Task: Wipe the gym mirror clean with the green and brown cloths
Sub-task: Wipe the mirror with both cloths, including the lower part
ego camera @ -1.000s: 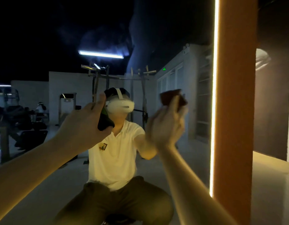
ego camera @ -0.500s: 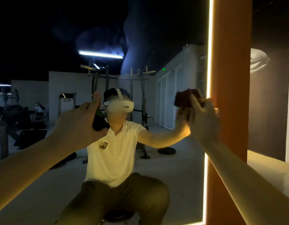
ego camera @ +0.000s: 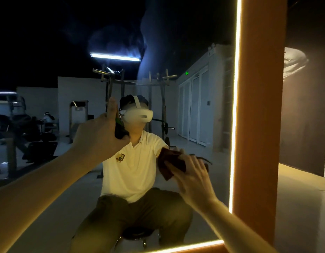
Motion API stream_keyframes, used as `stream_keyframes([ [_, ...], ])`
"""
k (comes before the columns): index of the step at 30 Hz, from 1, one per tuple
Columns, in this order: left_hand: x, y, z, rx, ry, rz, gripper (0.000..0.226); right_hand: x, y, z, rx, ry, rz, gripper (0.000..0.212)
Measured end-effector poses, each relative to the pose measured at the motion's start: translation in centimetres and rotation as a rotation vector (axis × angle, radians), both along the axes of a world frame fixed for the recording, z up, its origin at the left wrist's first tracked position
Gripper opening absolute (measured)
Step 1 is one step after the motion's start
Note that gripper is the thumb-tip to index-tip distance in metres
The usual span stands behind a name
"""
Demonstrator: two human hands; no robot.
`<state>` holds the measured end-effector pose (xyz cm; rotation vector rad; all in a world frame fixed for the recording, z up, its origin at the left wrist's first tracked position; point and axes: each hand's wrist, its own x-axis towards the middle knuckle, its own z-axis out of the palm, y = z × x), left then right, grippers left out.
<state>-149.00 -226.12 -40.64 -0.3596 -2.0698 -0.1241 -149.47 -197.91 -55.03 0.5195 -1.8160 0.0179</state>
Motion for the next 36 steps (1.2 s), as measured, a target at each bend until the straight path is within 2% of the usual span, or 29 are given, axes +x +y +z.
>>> stream_keyframes([
  [1, -0.1, 0.0, 0.0, 0.004, 0.005, 0.0, 0.101, 0.0, 1.3, 2.3, -0.012, 0.006, -0.003, 0.055],
  [5, -0.3, 0.1, -0.2, 0.012, 0.039, 0.018, 0.108, -1.1, 6.4, 14.0, -0.396, 0.141, -0.035, 0.039],
  [7, -0.4, 0.2, -0.2, 0.011, 0.045, 0.036, 0.108, -1.9, 6.7, 15.2, -0.441, 0.159, -0.052, 0.034],
  [9, -0.2, 0.4, -0.2, -0.007, 0.037, 0.053, 0.104, -2.3, 5.7, 12.7, -0.513, 0.169, -0.061, 0.035],
  [12, 0.0, 0.9, -0.4, 0.016, 0.018, 0.046, 0.101, -2.3, 4.7, 5.2, -0.587, 0.146, -0.084, 0.032],
  [15, -0.2, 1.2, -0.6, 0.038, 0.02, 0.016, 0.103, -1.3, 3.8, -1.0, -0.57, 0.043, -0.092, 0.028],
  [17, -0.2, 1.2, -0.6, 0.035, 0.007, -0.004, 0.103, -0.3, 3.2, -2.3, -0.589, -0.033, -0.064, 0.03],
  [20, 0.0, 1.0, -0.6, 0.051, -0.002, -0.013, 0.102, 0.4, 2.9, 3.0, -0.64, -0.053, 0.013, 0.035],
  [24, 0.2, 0.5, -0.6, 0.049, -0.008, -0.032, 0.104, 0.0, 1.3, 16.5, -0.68, 0.095, 0.097, 0.046],
  [26, 0.3, -0.1, -0.7, 0.005, -0.015, -0.008, 0.101, -0.7, -1.1, 21.6, -0.676, 0.131, 0.112, 0.042],
  [28, 0.4, -1.3, -0.2, 0.031, -0.023, -0.047, 0.09, -1.5, -4.6, 22.7, -0.666, 0.16, 0.104, 0.032],
  [30, 0.8, -2.4, 1.1, 0.125, -0.011, -0.143, 0.073, -2.0, -8.5, 19.7, -0.552, 0.14, 0.123, 0.026],
  [33, 1.1, -2.7, 3.3, 0.191, 0.035, -0.203, 0.07, -1.3, -11.6, 13.7, -0.093, 0.023, 0.191, 0.034],
  [35, 1.0, -2.7, 4.3, 0.17, 0.055, -0.214, 0.065, -1.0, -9.9, 14.1, 0.185, 0.012, 0.154, 0.043],
  [36, 0.9, -2.8, 4.6, 0.166, 0.052, -0.218, 0.061, -0.9, -8.5, 15.7, 0.2, 0.01, 0.106, 0.04],
])
